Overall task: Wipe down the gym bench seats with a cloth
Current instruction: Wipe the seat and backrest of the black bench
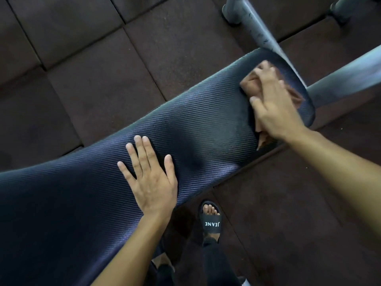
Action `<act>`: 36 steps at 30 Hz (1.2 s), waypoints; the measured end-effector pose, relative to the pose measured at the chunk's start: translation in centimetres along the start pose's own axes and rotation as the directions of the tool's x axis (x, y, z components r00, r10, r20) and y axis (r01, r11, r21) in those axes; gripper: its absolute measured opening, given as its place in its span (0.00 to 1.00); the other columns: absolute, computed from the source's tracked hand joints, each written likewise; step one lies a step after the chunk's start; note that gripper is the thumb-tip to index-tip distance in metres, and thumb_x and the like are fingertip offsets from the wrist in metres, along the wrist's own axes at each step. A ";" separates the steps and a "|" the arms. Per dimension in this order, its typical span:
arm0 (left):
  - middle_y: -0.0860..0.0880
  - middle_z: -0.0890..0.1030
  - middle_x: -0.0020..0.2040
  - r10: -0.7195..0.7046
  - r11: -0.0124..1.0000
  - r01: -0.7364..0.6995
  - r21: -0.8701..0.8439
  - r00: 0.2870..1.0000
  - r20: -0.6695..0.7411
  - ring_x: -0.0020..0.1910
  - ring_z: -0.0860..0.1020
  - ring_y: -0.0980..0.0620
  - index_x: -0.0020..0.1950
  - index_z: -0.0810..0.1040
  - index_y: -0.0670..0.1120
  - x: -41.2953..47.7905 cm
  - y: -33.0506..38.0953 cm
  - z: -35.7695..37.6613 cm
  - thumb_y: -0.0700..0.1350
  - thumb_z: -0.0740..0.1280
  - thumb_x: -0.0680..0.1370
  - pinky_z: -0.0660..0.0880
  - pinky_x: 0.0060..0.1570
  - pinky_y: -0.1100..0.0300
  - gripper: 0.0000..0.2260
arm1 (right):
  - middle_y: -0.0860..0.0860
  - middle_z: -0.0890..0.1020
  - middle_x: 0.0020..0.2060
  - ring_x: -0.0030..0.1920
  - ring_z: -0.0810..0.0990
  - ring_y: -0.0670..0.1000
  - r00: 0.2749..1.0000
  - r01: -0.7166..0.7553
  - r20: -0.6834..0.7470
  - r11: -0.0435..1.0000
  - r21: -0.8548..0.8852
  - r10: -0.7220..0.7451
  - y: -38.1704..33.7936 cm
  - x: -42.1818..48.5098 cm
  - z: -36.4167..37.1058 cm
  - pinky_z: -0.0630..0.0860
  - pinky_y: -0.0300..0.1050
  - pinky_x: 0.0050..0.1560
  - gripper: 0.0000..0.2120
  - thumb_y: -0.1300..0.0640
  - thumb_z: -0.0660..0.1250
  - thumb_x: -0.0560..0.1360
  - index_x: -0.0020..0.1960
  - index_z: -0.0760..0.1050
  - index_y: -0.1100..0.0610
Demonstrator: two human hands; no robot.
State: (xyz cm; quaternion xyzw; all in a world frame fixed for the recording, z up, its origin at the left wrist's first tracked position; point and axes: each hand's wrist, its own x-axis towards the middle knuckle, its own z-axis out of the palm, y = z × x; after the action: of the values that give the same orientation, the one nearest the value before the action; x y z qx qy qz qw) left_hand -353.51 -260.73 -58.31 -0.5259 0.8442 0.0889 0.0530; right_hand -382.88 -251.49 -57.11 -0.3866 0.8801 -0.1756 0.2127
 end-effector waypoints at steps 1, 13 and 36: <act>0.49 0.45 0.81 -0.002 1.000 0.002 0.004 1.000 0.001 0.80 0.43 0.49 0.80 0.45 0.44 0.0 0.0 0.0 0.59 0.42 0.82 0.44 0.76 0.39 0.30 | 0.52 0.50 0.81 0.80 0.46 0.53 0.998 -0.058 -0.023 0.998 -0.012 0.058 0.1 0.1 -0.1 0.44 0.55 0.79 0.30 0.51 0.55 0.79 0.79 0.54 0.55; 0.48 0.47 0.81 0.002 1.000 -0.002 0.021 1.000 0.000 0.80 0.44 0.48 0.80 0.47 0.44 0.0 -0.1 0.0 0.58 0.44 0.83 0.46 0.76 0.38 0.30 | 0.51 0.56 0.80 0.80 0.52 0.52 0.959 0.261 -0.042 0.934 -0.243 -0.279 -10.2 -3.1 7.9 0.49 0.53 0.79 0.25 0.41 0.52 0.82 0.78 0.61 0.45; 0.53 0.52 0.80 -0.092 0.926 0.142 -0.349 0.983 0.156 0.79 0.47 0.52 0.80 0.54 0.48 -1.3 -5.3 -10.2 0.55 0.53 0.83 0.46 0.78 0.47 0.26 | 0.44 0.81 0.27 0.35 0.79 0.52 0.957 -0.224 0.285 0.777 0.588 0.061 -19.2 -4.4 0.9 0.78 0.66 0.52 0.17 0.41 0.60 0.78 0.60 0.79 0.48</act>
State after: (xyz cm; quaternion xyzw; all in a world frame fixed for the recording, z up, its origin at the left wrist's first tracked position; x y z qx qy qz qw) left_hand -348.09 -263.97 -48.60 -0.5688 0.7752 0.2741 0.0190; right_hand -368.12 -260.56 -47.72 -0.2470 0.7679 -0.3849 0.4484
